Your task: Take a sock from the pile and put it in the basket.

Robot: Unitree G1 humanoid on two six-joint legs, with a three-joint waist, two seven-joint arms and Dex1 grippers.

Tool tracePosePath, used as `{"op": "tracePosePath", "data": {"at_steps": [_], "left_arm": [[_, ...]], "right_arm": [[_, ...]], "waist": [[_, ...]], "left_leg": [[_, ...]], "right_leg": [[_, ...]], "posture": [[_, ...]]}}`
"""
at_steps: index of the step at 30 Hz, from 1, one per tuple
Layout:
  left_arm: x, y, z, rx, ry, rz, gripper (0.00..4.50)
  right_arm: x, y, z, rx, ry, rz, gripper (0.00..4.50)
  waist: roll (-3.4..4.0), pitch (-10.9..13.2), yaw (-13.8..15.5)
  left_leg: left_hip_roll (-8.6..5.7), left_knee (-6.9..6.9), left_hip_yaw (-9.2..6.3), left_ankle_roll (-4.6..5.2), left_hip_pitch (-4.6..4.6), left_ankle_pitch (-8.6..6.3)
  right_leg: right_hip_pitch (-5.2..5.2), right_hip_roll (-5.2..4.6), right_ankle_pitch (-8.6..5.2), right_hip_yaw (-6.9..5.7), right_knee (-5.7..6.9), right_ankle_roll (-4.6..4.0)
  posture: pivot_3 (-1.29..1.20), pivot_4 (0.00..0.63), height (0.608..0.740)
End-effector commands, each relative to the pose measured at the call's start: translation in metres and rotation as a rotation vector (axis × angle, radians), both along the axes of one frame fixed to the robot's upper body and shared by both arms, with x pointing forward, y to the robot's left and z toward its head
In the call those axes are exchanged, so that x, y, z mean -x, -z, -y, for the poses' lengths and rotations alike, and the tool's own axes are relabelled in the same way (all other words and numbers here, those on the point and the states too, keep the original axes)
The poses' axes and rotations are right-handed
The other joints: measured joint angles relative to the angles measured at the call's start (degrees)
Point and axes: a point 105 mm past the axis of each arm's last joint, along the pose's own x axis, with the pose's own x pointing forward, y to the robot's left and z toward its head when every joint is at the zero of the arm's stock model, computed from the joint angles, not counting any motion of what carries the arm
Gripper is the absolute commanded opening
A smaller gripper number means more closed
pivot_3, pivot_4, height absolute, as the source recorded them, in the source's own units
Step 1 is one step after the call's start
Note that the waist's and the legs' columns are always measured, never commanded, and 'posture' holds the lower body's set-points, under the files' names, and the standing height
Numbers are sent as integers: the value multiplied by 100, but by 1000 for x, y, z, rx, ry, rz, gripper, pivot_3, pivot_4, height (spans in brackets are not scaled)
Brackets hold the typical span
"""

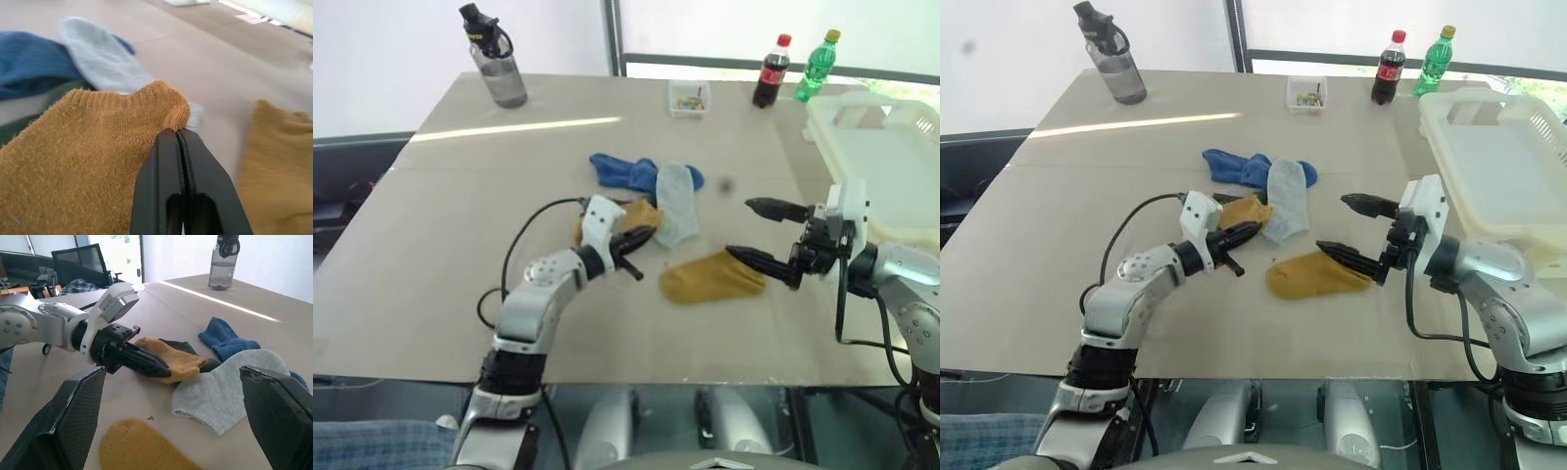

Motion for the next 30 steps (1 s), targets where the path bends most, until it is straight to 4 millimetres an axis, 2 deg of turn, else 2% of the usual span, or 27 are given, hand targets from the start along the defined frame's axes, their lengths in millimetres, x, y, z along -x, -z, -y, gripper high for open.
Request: {"op": "tracePosePath", "data": {"at_steps": [1, 6, 10, 14, 19, 22, 23, 24, 26, 30], "left_arm": [[6, -16, 21, 64, 44, 32, 8], [-1, -14, 43, 92, 69, 14, 8], [-6, -9, 68, 66, 144, 15, 8], [-3, -6, 88, 40, 235, 15, 8], [4, -2, 93, 29, 314, 4, 8], [16, -2, 92, 28, 390, 7, 793], [16, -4, 91, 29, 387, 15, 1155], [13, -7, 89, 30, 356, 39, 1754], [10, -14, 83, 36, 318, 76, 2385], [9, -31, 57, 70, 217, 111, 2385]], "right_arm": [[3, -7, 0, -5, -2, 46, 4500], [3, -7, 0, -4, -2, 47, 4500], [3, -6, 1, -1, 0, 45, 4500], [4, -5, 3, 3, 9, 46, 4500], [5, -4, 4, 6, 22, 43, 4500], [5, -2, 5, 8, 35, 30, 4500], [5, -1, 5, 11, 39, 25, 4500], [4, 0, 5, 16, 42, 22, 4500], [1, 3, 5, 27, 52, 11, 4500], [-10, 13, 10, 89, 105, -27, 4500]], "waist": [[0, 0, 0], [0, 0, 1], [0, 0, -1], [0, 0, -1], [0, 0, -16], [0, 0, -15], [0, 0, -18], [0, 0, -16], [0, 0, -10], [0, 0, -30]], "left_leg": [[0, 7, 0, 0, 1, 0], [-2, 20, 1, 0, 2, 0], [-3, 21, 1, 0, 3, 0], [-3, 21, 1, 0, 1, 0], [-3, 20, 1, 1, 1, 0], [-3, 20, 0, 1, 2, 0], [-2, 20, 0, 1, 2, 0], [-2, 20, 0, 1, 2, 0], [-2, 20, 0, 1, 1, 0], [-2, 20, 0, 1, 0, 0]], "right_leg": [[0, 0, 0, 1, 6, 0], [1, 2, -1, 1, 21, 0], [0, 5, -2, 2, 25, 0], [0, 4, -2, 3, 24, 0], [-1, 4, -2, 4, 24, -1], [-1, 4, -3, 4, 25, -1], [-1, 5, -3, 4, 25, -1], [-1, 5, -3, 3, 25, -1], [-1, 4, -3, 4, 24, -1], [-1, 3, -3, 4, 23, -1]], "posture": [[0, 150, 740], [0, 150, 740], [0, 150, 740], [0, 150, 740], [0, 150, 740], [0, 150, 740], [0, 150, 740], [0, 150, 740], [0, 150, 740], [0, 150, 740]]}}
